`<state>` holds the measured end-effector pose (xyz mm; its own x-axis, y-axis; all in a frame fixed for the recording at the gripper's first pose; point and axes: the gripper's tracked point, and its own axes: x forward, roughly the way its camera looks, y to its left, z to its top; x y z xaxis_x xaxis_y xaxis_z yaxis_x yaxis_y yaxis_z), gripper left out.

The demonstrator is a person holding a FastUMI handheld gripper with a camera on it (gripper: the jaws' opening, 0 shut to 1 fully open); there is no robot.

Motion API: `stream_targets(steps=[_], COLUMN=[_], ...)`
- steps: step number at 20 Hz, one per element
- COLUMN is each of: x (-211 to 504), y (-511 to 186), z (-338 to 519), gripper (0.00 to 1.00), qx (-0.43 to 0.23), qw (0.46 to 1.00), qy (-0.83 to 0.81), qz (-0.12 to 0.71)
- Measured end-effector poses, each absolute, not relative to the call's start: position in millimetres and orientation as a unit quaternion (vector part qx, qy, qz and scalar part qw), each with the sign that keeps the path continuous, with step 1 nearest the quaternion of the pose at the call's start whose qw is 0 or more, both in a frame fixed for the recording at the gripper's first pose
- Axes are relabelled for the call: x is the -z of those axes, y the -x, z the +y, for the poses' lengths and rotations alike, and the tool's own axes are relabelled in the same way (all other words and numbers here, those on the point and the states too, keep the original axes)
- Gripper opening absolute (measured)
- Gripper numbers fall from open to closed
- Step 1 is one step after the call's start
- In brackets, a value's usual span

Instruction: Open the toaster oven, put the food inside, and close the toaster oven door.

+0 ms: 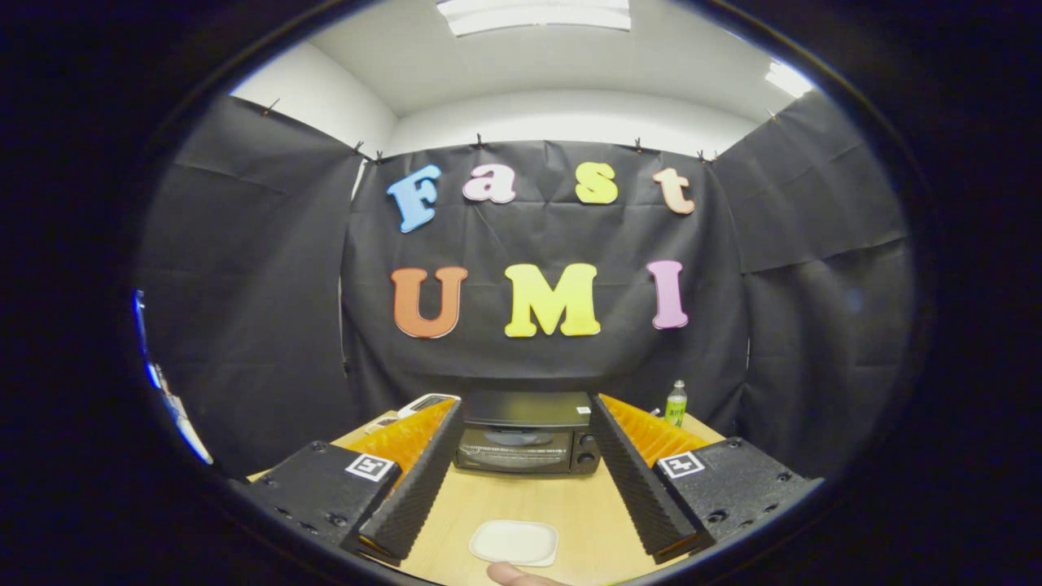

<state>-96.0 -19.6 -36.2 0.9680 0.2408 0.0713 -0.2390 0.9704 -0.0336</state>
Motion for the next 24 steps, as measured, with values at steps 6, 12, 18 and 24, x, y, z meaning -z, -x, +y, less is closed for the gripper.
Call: stream_targets(steps=[6,12,18,24], x=[34,48,51,52], y=[113,98,95,94], z=[-11,-18,-19,-9], gripper=[1.00,1.00,1.00,1.00], qx=[-0.137,-0.100,-0.101,-0.115], qw=[0.989,0.995,0.995,0.993], qy=[0.033,0.025,0.013,0.016], qz=[-0.033,-0.001,-0.002,-0.005])
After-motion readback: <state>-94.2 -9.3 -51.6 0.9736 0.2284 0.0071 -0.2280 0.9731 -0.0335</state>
